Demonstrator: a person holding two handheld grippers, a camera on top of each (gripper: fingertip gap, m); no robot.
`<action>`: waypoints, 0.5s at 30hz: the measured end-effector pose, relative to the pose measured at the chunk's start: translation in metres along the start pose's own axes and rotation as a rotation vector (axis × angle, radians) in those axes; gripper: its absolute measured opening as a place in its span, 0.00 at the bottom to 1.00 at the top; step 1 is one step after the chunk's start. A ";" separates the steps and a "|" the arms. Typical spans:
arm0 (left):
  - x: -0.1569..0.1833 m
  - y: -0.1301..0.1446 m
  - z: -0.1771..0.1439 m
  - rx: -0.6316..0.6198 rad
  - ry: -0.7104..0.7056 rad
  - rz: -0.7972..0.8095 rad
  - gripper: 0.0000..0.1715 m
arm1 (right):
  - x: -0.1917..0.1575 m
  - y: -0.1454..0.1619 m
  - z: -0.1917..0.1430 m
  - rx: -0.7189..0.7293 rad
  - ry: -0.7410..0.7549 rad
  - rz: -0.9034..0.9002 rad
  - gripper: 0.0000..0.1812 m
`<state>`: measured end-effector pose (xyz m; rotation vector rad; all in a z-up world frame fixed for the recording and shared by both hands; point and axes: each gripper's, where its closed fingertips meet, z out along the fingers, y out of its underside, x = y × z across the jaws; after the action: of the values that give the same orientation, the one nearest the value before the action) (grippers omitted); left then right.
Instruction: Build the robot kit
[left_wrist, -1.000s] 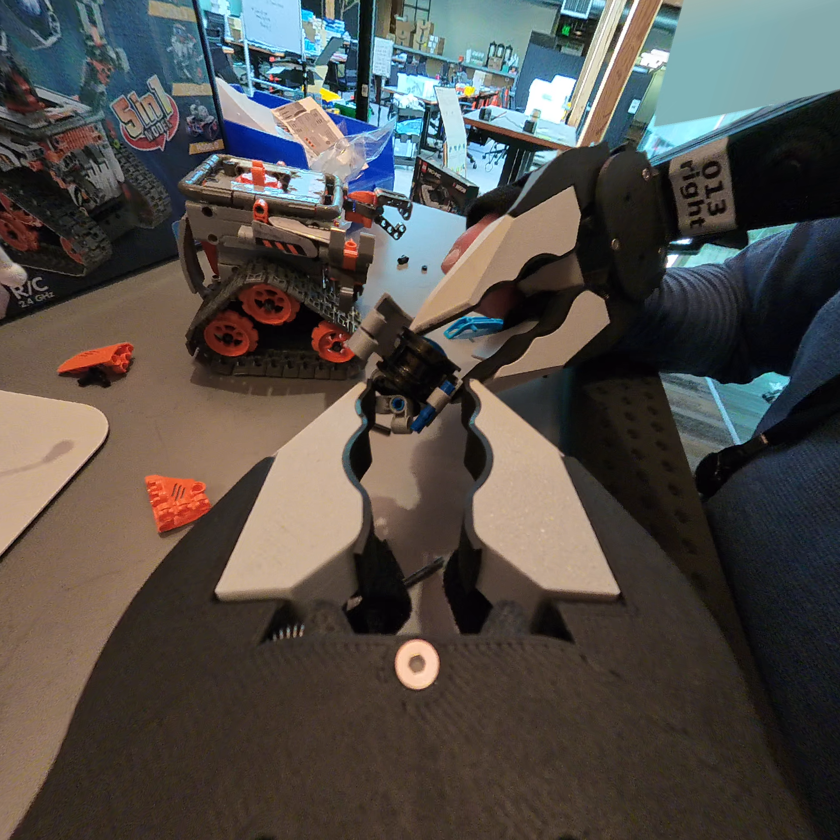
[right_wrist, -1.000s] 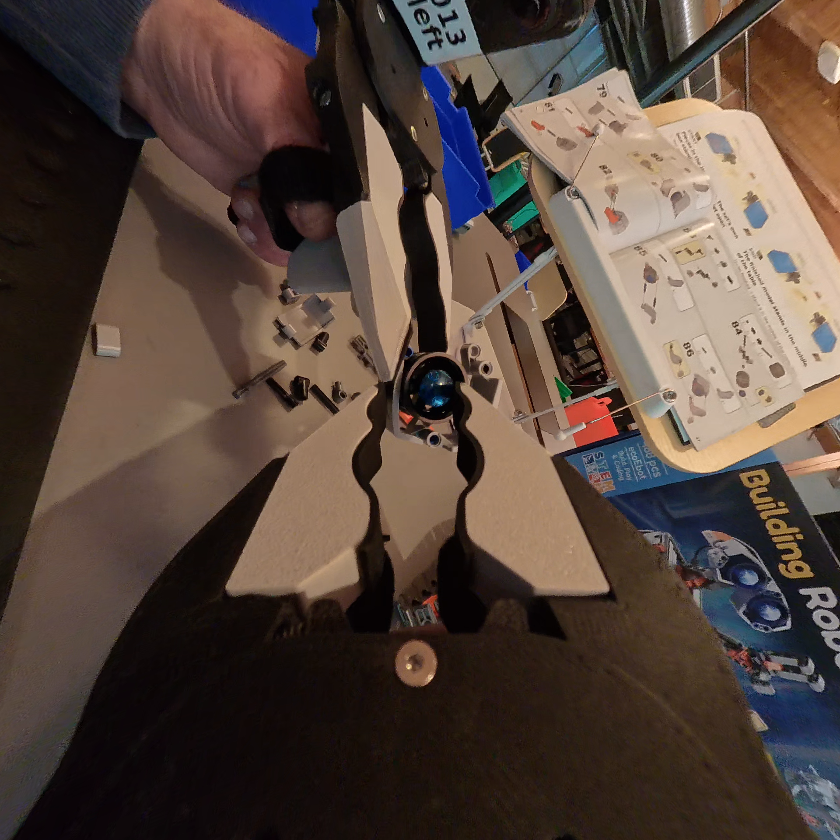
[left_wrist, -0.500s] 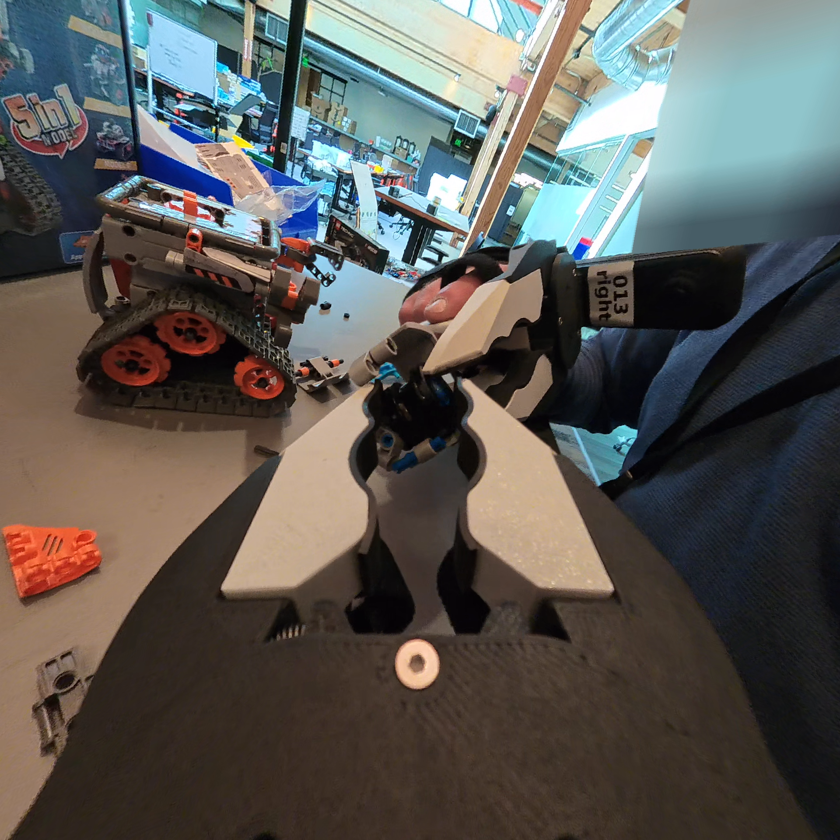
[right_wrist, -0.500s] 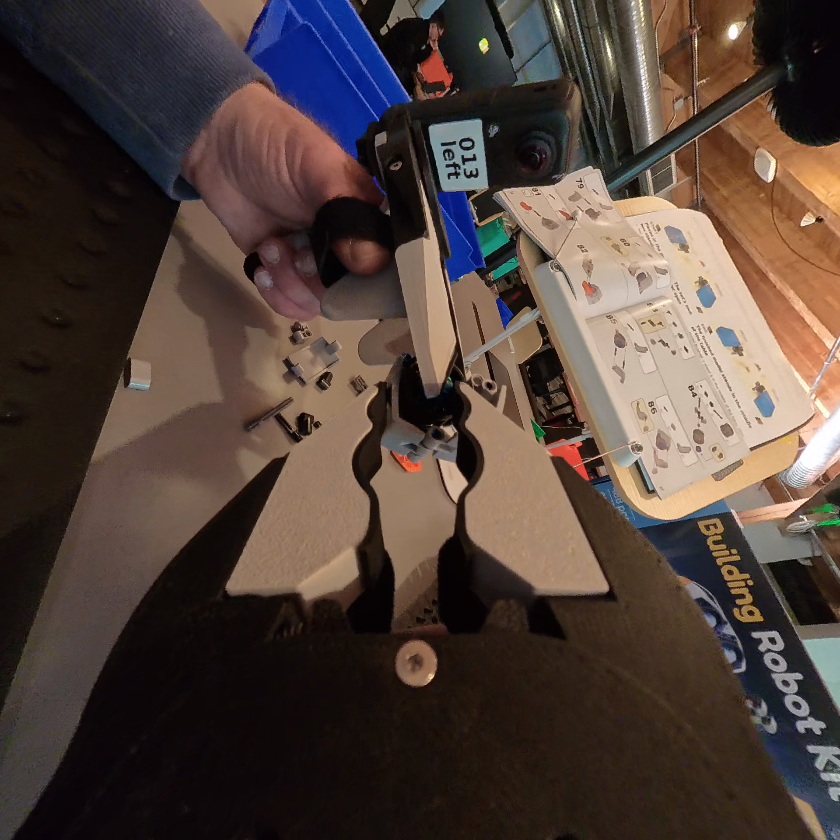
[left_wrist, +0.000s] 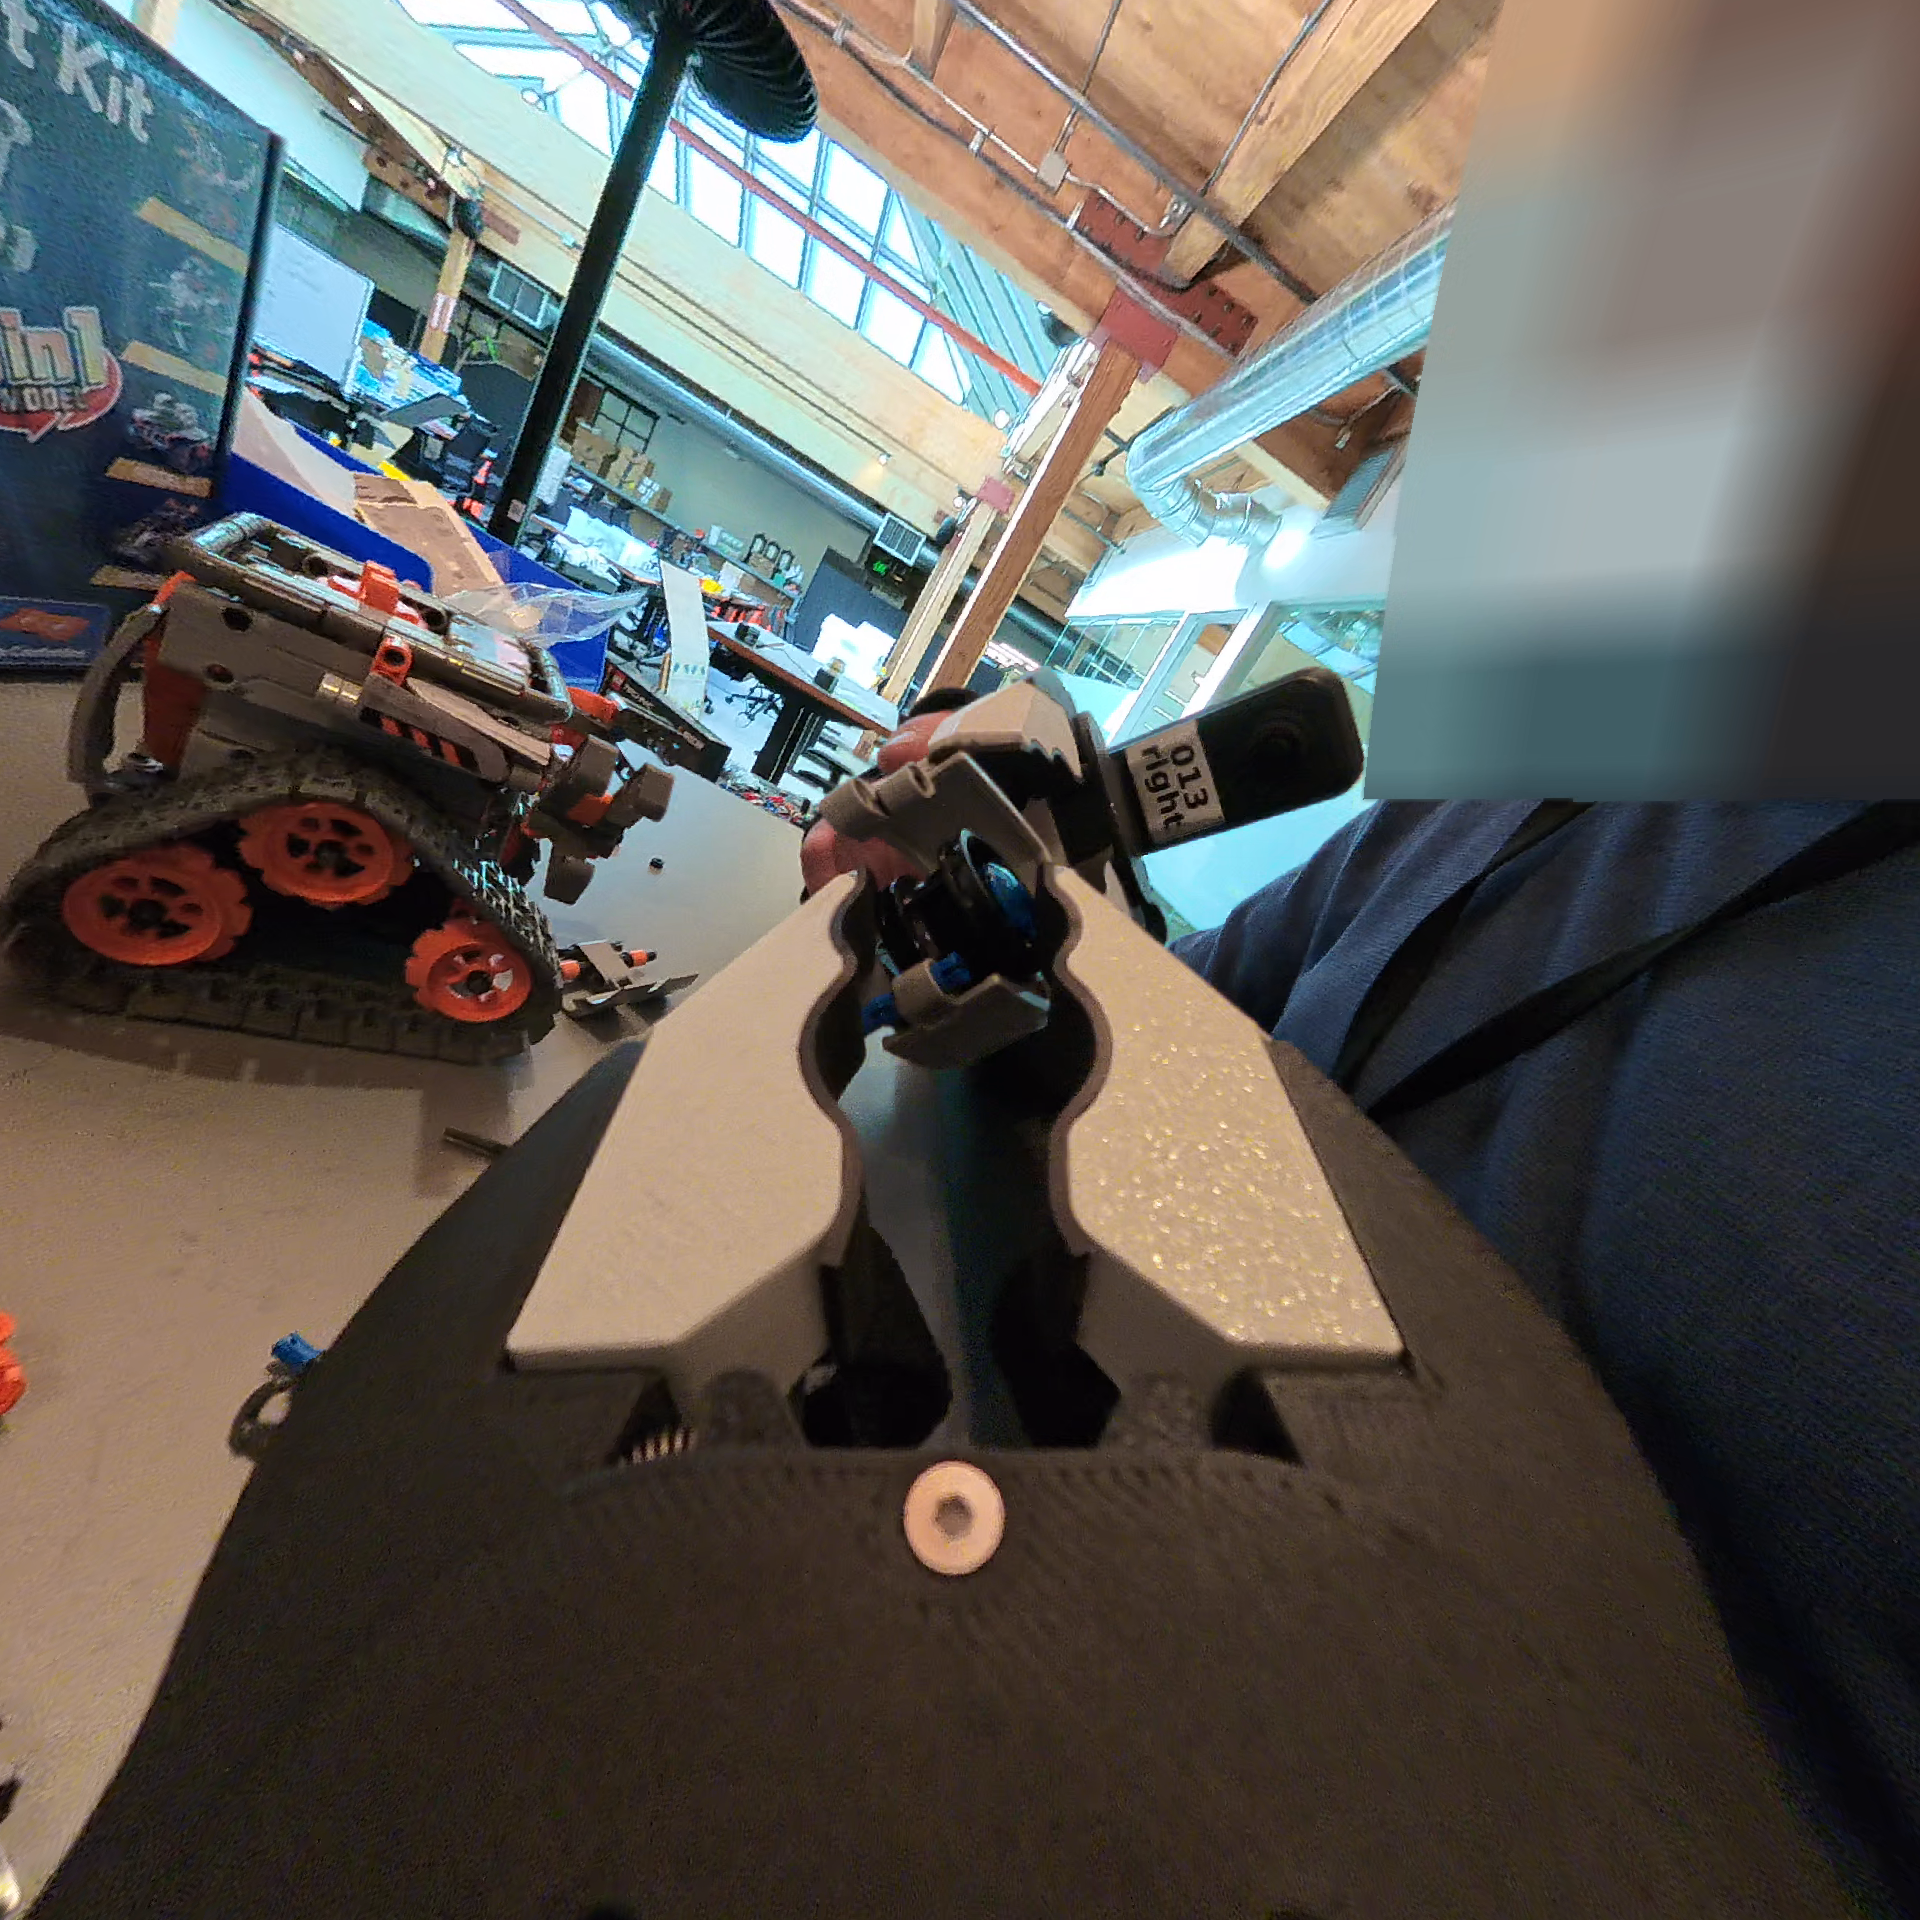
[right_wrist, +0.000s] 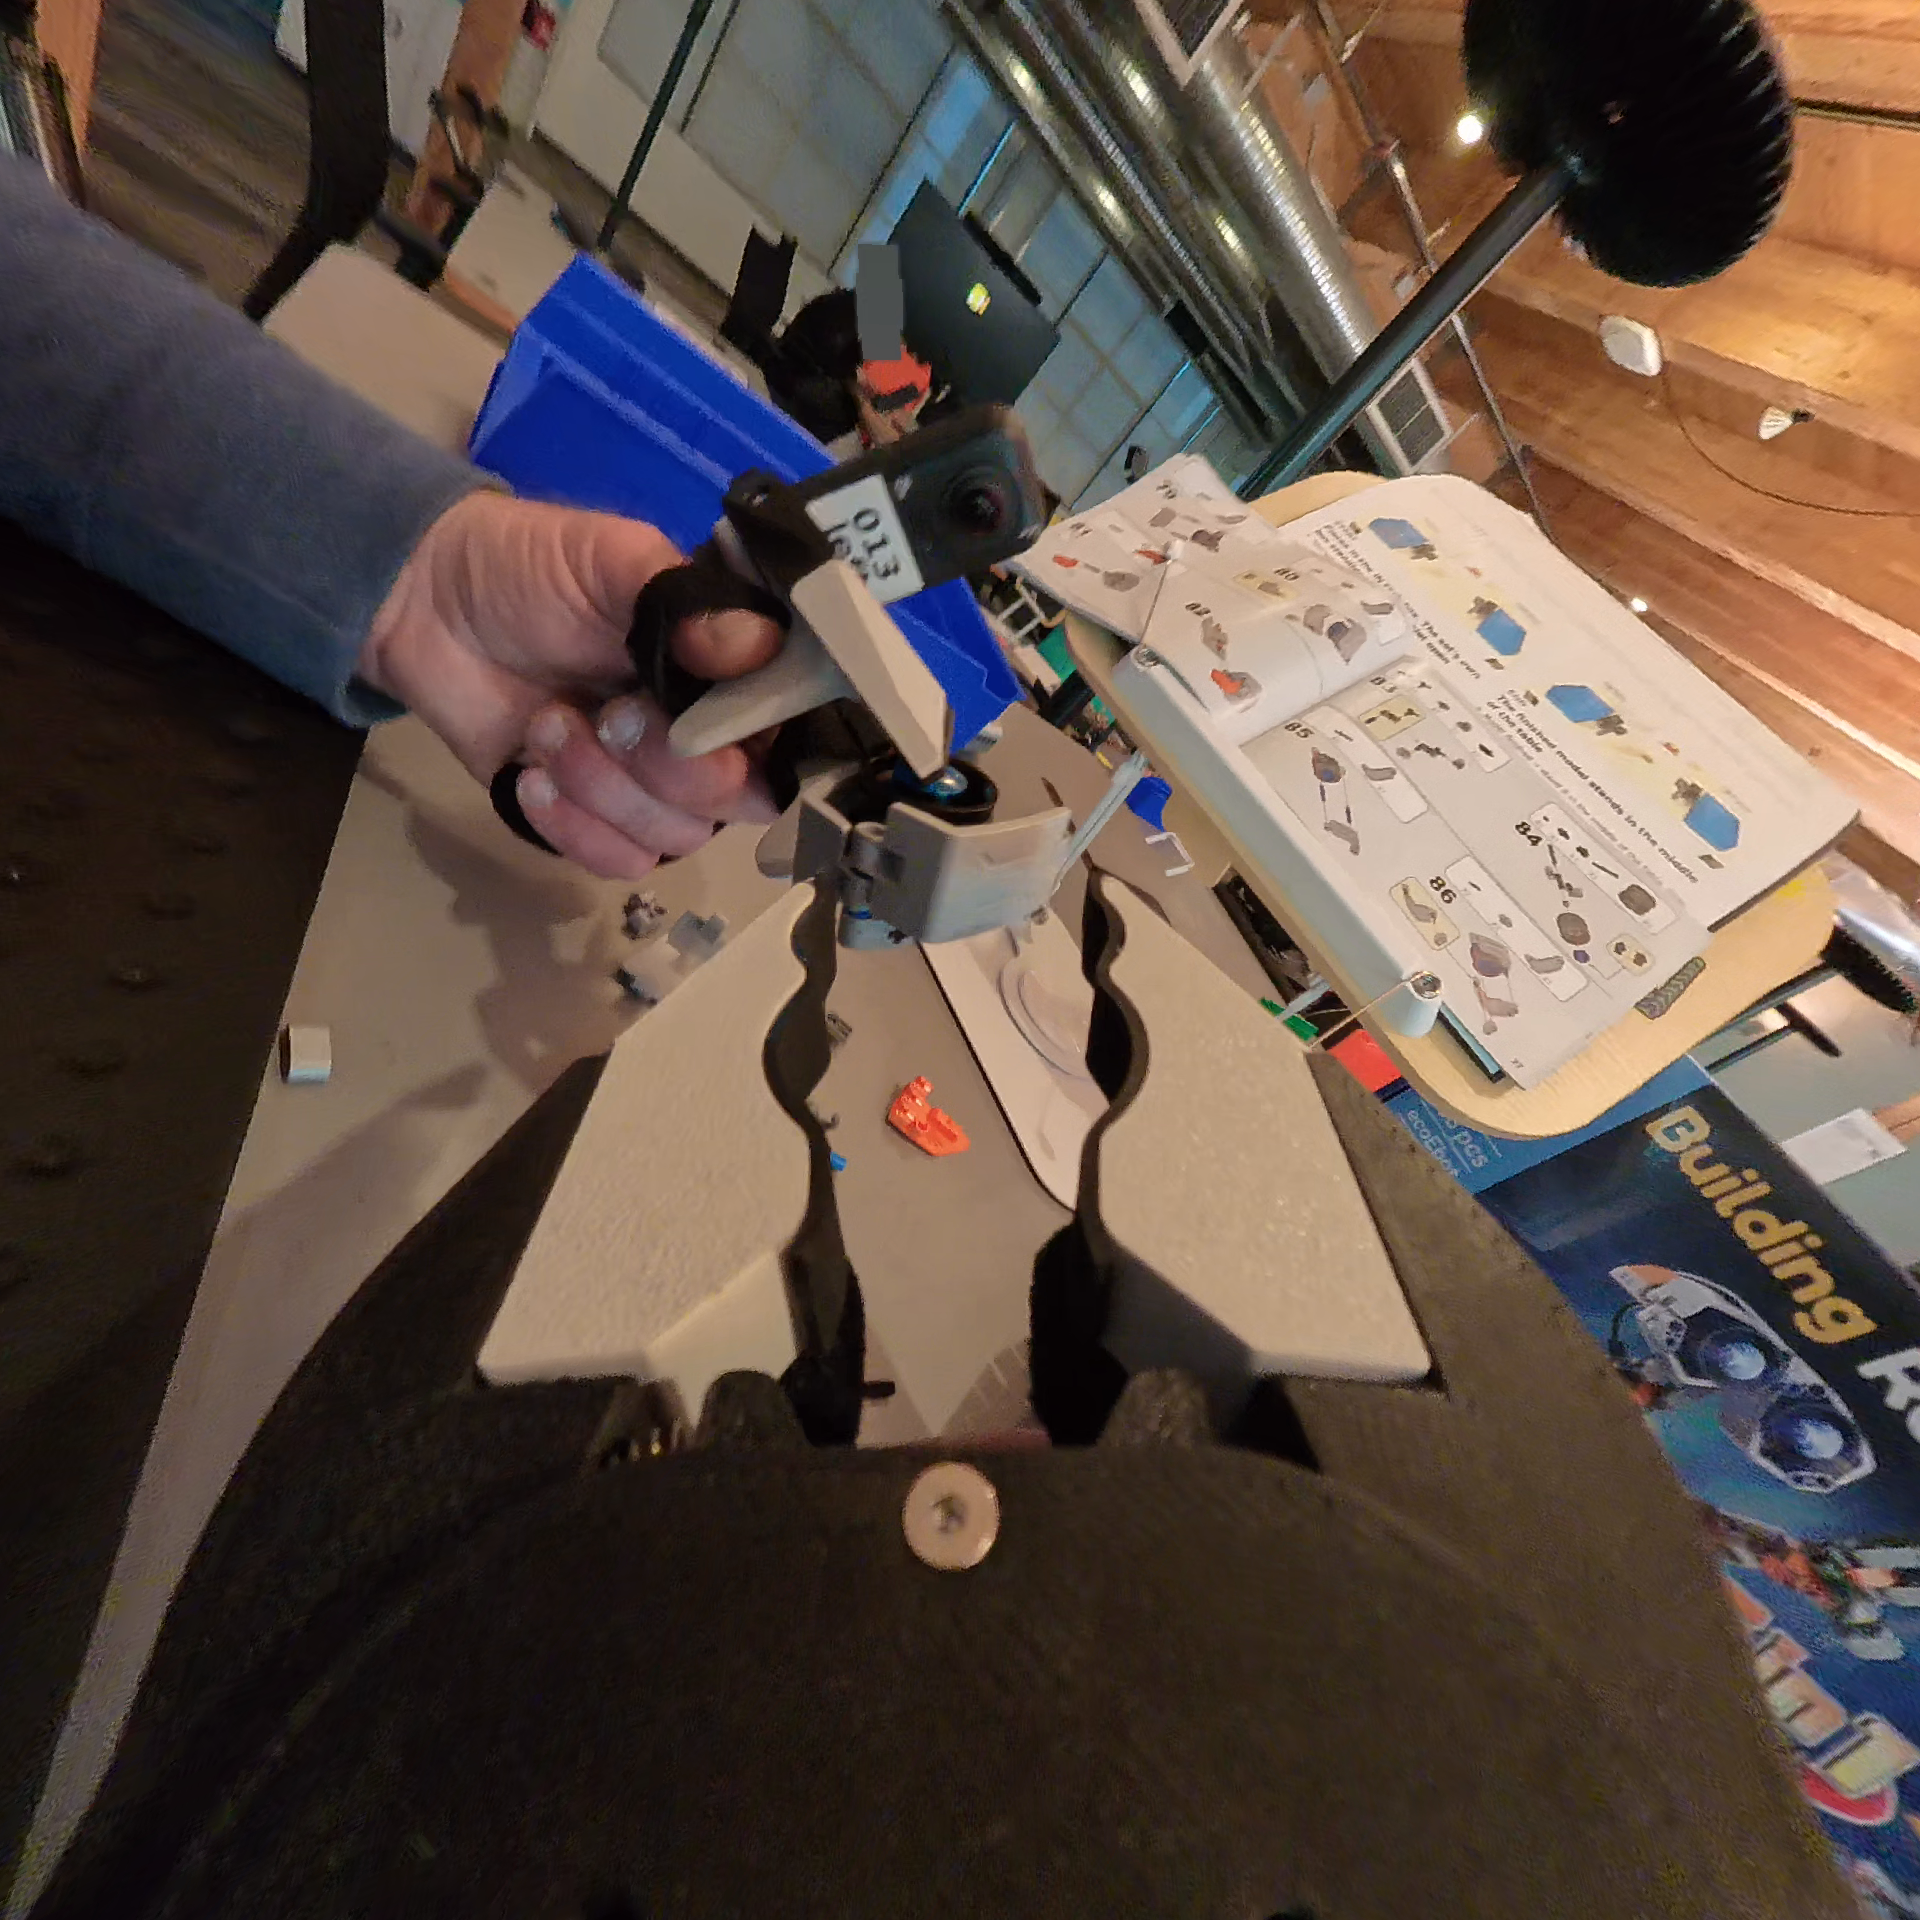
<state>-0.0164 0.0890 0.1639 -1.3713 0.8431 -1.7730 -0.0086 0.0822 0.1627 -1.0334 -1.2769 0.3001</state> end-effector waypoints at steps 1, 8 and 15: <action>0.001 -0.001 0.000 0.009 0.007 -0.005 0.16 | 0.004 -0.001 -0.001 0.011 0.007 0.028 0.26; 0.003 -0.008 0.001 0.069 0.071 -0.077 0.15 | 0.002 0.004 0.010 -0.033 0.002 0.040 0.28; 0.001 -0.010 0.002 0.098 0.071 -0.102 0.15 | 0.000 0.005 0.012 -0.028 -0.026 0.088 0.23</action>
<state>-0.0165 0.0934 0.1732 -1.3154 0.7246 -1.9253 -0.0173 0.0903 0.1582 -1.1146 -1.2637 0.3644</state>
